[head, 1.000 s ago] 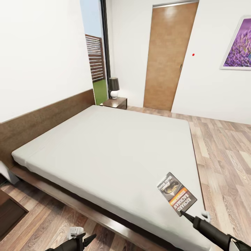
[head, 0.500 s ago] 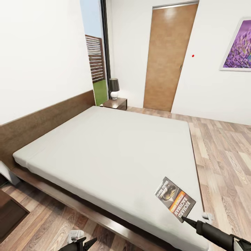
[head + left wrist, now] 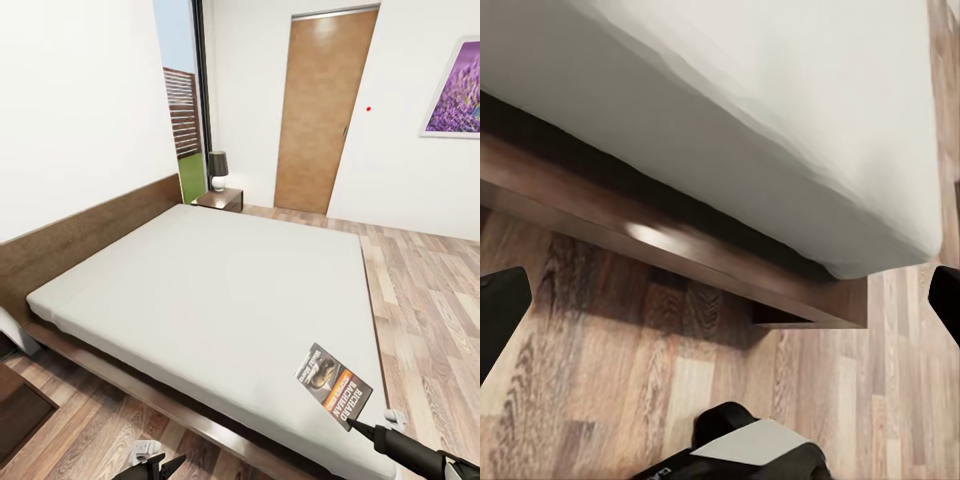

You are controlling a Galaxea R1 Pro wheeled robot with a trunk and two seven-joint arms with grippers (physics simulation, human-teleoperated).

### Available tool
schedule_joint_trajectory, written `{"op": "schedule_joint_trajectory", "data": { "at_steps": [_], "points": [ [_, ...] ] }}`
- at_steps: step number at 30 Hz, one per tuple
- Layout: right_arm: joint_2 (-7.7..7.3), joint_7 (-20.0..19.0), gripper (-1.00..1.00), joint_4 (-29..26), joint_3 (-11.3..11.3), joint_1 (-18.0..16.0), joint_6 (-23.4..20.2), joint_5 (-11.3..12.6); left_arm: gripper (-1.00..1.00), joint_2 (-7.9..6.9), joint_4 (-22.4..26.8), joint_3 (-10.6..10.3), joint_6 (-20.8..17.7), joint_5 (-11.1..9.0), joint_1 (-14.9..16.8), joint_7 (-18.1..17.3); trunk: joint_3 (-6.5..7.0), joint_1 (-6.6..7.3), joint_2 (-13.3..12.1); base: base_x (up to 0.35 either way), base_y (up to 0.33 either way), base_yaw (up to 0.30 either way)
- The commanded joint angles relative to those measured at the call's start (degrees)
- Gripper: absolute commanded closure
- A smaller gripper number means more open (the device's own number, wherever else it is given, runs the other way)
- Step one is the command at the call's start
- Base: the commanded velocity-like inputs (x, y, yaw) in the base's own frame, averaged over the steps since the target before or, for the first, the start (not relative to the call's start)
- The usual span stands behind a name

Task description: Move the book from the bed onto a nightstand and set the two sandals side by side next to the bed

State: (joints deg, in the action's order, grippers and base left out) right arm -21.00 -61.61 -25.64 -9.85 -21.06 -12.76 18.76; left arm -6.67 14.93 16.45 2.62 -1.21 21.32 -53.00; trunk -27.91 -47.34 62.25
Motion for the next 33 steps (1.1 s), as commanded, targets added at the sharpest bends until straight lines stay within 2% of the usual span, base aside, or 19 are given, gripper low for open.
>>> {"op": "schedule_joint_trajectory", "data": {
  "at_steps": [1,23,33],
  "points": [
    [0.0,-0.18,1.0,0.03,-0.08,-0.03,-0.6,0.33,-1.0,-0.02,-0.08,-0.02,0.27,-0.11,0.04,-0.15,0.13,0.23,-0.38,0.0,0.0,0.0],
    [0.48,-0.01,1.0,0.31,-0.01,0.16,-0.3,0.23,-1.0,-0.01,-0.08,-0.03,0.25,-0.11,0.04,-0.17,4.08,5.06,-9.21,0.0,0.0,0.004],
    [0.53,0.0,1.0,0.33,0.01,0.23,-0.25,0.22,-1.0,-0.01,-0.08,-0.05,0.27,-0.11,0.04,-0.17,5.88,7.25,-13.22,0.0,0.0,0.223]
  ]
}}
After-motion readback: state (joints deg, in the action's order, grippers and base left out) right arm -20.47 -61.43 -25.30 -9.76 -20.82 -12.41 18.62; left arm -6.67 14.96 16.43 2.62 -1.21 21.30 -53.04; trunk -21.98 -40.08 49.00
